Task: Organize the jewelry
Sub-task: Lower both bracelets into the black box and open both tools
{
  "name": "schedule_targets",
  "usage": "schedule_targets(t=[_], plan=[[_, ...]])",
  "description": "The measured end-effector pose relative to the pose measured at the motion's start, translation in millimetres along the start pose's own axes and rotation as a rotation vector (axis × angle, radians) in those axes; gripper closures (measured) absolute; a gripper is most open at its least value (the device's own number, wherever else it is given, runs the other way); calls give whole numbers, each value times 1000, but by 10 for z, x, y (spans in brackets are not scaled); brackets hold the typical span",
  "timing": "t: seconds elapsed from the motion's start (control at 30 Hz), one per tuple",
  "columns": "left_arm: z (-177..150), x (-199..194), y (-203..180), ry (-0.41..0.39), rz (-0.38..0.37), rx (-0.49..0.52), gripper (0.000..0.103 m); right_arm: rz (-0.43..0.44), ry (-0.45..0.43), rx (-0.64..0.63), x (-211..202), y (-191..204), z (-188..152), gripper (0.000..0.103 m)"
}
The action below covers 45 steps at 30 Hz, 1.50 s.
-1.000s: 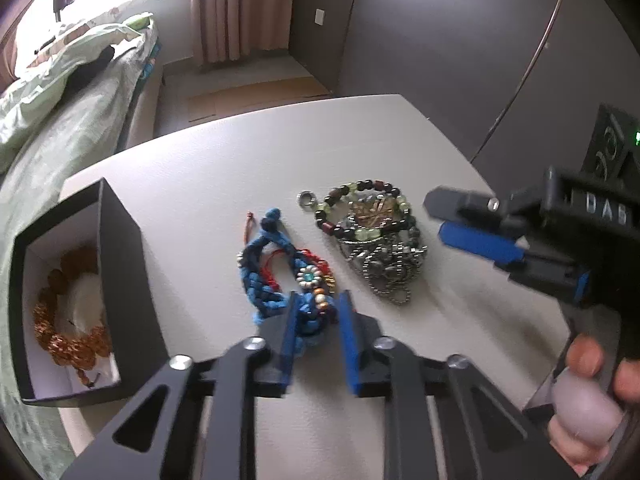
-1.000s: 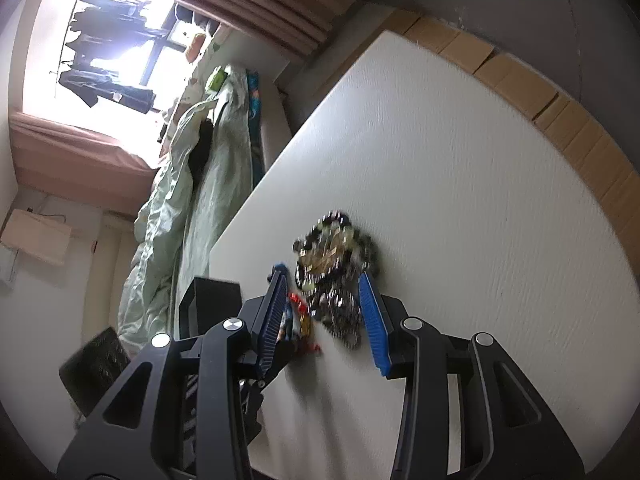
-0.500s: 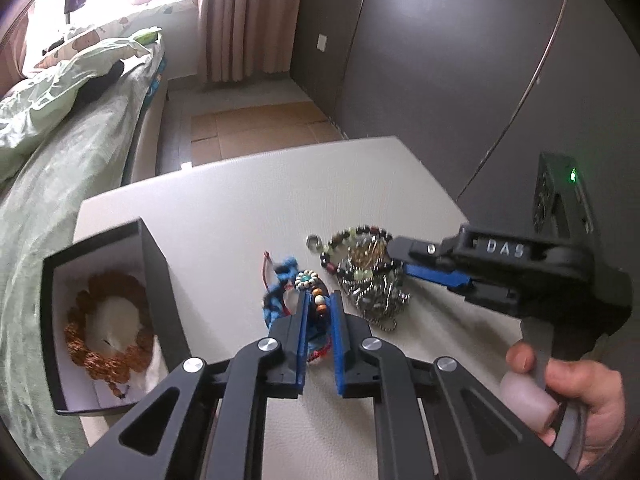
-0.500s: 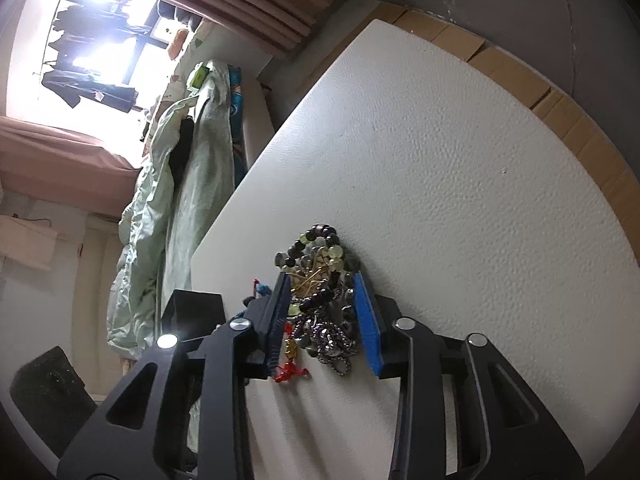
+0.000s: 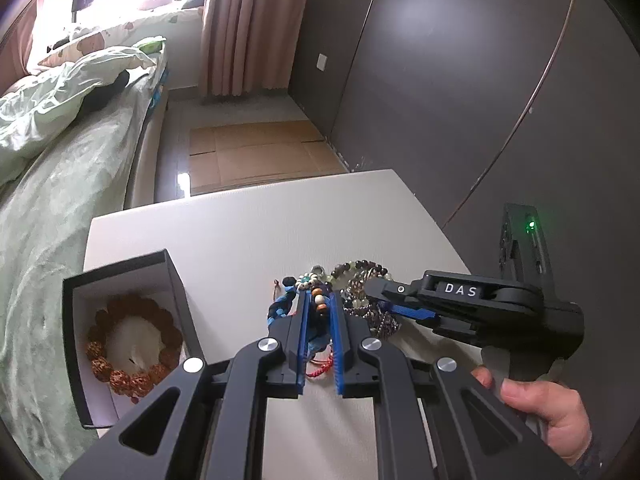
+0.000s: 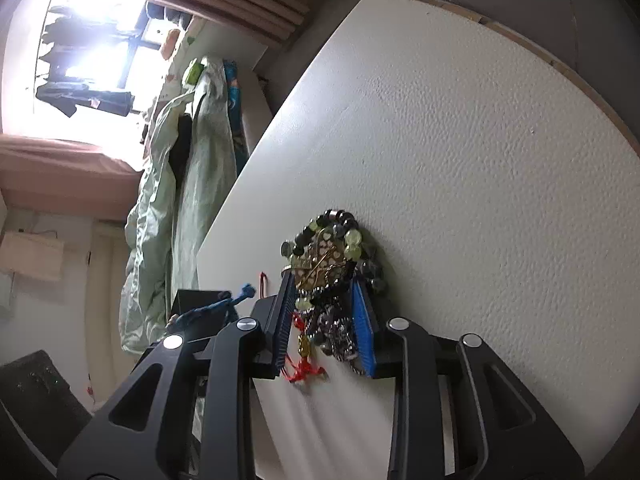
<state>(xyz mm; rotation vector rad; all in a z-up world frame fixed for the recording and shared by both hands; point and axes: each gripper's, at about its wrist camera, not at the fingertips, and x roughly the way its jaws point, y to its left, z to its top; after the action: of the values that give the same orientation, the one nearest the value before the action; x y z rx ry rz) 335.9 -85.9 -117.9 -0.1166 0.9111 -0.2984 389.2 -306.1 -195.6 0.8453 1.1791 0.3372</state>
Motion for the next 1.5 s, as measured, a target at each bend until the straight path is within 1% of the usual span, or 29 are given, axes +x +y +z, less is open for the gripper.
schedule_targets(t=[0.07,0.1,0.33,0.57,0.73,0.83,1.03,1.1,1.17,1.2,1.27,1.33,1.37,1.5], plan=[[9,-31,13,-7,-3,-1,95,2,-15,18,0,-19,8,93],[17,-52,26,-11,-5,-3,95,13,-22,25,-11,-25,8,94],[52,-214,139,-42,-27,-15,95,83,-105,-57,-243,163,-27,94],[106,-401,351,-93,-77,-60,95,188,-136,-145,-354,432,-78,94],[113,-557,586,-143,-109,-100,95,263,-153,-239,-405,681,-214,94],[52,-626,761,-163,-126,-132,95,283,-149,-278,-361,788,-274,94],[-68,-695,1078,-141,-120,-192,95,314,-136,-342,-234,1008,-407,94],[-107,-689,1152,-126,-104,-199,95,326,-133,-366,-187,1089,-456,94],[-143,-652,1229,-90,-103,-214,93,327,-125,-388,-143,1168,-513,94],[-161,-641,1260,-79,-102,-226,92,329,-122,-398,-122,1203,-546,94],[-169,-629,1312,-77,-91,-235,82,327,-109,-419,-66,1267,-617,94],[-177,-684,1363,-102,-78,-246,56,331,-97,-439,-25,1339,-686,94],[-180,-719,1393,-117,-75,-255,54,332,-94,-451,-8,1378,-716,94],[-171,-829,1505,-149,-65,-277,54,345,-79,-465,86,1477,-801,94]])
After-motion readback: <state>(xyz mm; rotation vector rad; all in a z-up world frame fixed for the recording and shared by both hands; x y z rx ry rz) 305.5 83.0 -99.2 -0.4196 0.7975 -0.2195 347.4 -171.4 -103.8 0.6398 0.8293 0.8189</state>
